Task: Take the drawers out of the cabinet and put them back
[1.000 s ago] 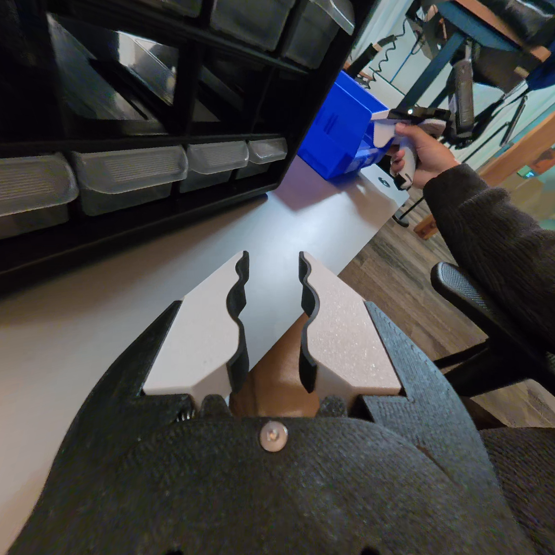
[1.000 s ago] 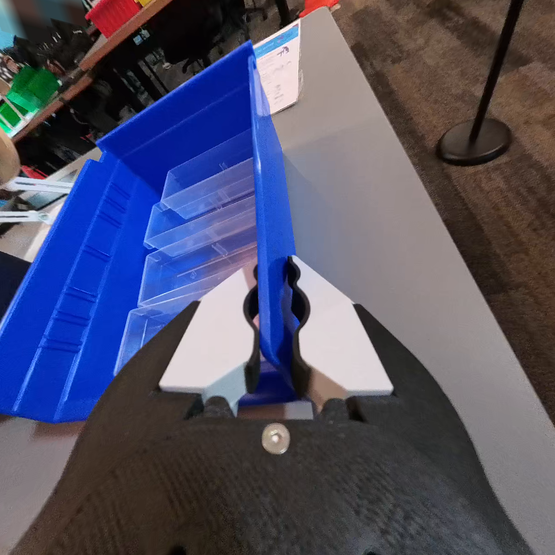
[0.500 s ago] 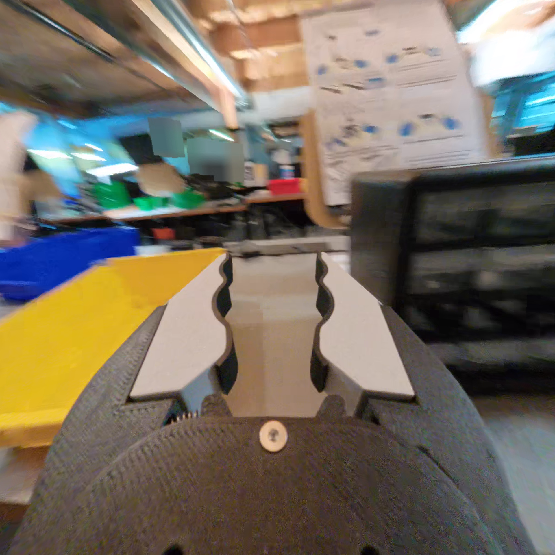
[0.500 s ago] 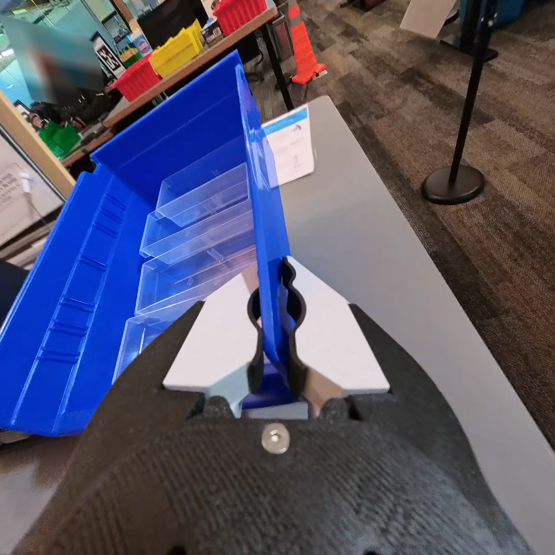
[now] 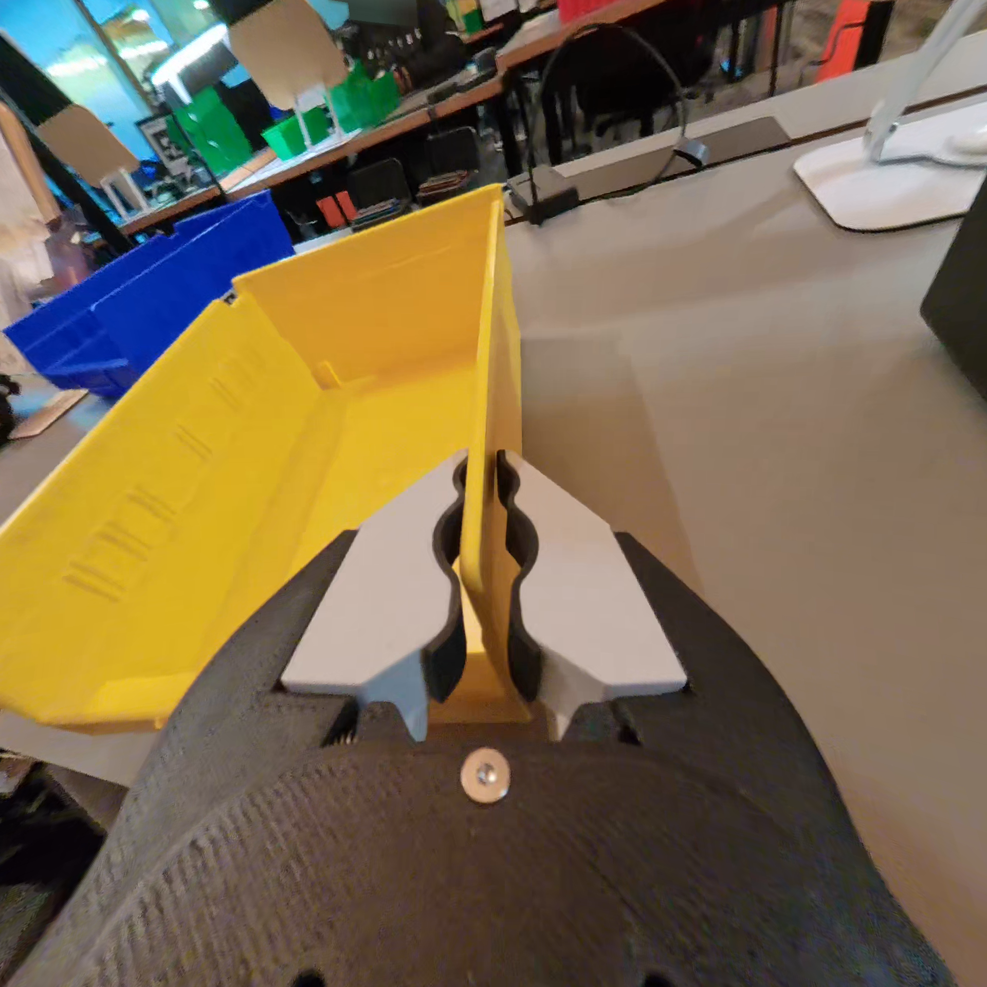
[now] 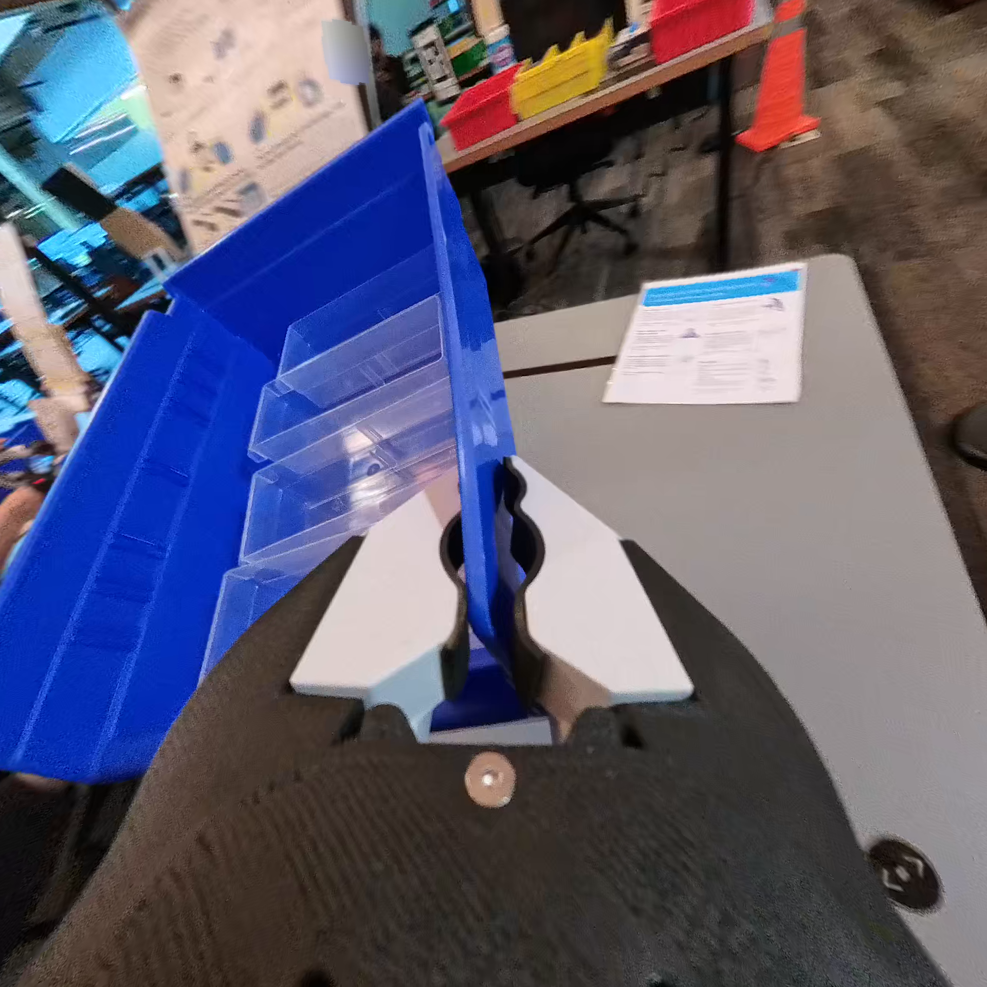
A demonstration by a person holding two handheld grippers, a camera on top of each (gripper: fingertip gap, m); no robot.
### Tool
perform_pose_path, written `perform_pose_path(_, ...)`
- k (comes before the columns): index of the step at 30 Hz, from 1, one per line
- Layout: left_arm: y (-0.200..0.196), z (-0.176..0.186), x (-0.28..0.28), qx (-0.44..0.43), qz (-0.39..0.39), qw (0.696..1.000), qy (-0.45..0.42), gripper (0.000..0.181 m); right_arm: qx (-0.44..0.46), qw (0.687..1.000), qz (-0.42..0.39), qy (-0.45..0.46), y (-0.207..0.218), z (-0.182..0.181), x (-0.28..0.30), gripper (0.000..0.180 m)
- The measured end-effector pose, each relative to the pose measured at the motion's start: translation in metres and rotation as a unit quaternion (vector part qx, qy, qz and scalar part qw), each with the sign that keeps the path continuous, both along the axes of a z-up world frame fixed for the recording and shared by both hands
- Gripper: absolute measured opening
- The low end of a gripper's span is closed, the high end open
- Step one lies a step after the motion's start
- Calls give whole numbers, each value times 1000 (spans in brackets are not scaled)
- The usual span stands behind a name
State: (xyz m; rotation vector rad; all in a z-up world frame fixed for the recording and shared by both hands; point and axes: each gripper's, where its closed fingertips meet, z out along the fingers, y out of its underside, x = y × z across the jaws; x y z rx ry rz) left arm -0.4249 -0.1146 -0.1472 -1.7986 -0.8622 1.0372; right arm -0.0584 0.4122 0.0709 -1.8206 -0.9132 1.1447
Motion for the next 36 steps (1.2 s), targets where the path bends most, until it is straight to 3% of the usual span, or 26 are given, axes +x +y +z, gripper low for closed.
perform_pose_path(1, 2, -1, 0, -4, -9, 1000, -12, 3, 0, 1000, 20, 0, -9, 13, -6, 5)
perform_pose_path(5, -7, 23, -1, 10, -8, 1000, 5, 2, 19, 997, 80, -10, -52, 57, -37, 6)
perform_pose_path(9, -33, 62, -3, 45, 15, 999, 17, 1, 14, 986, 160, -36, -113, 65, -90, 6)
perform_pose_path(15, -128, 139, -7, 107, 82, 989, 62, 0, -1, 963, 268, -41, -229, 52, -202, 5)
perform_pose_path(20, -206, 200, 18, 111, 126, 980, 106, 0, -15, 960, 278, -32, -325, 31, -298, 5)
perform_pose_path(24, -230, 220, 35, 83, 144, 978, 123, 0, -15, 969, 247, -18, -393, 2, -356, 5)
perform_pose_path(28, -230, 224, 41, 82, 149, 980, 108, 0, -33, 972, 229, -33, -441, -51, -410, 6)
perform_pose_path(36, -208, 220, 30, 94, 111, 983, 112, 0, -49, 989, 125, -66, -466, -178, -455, 6)
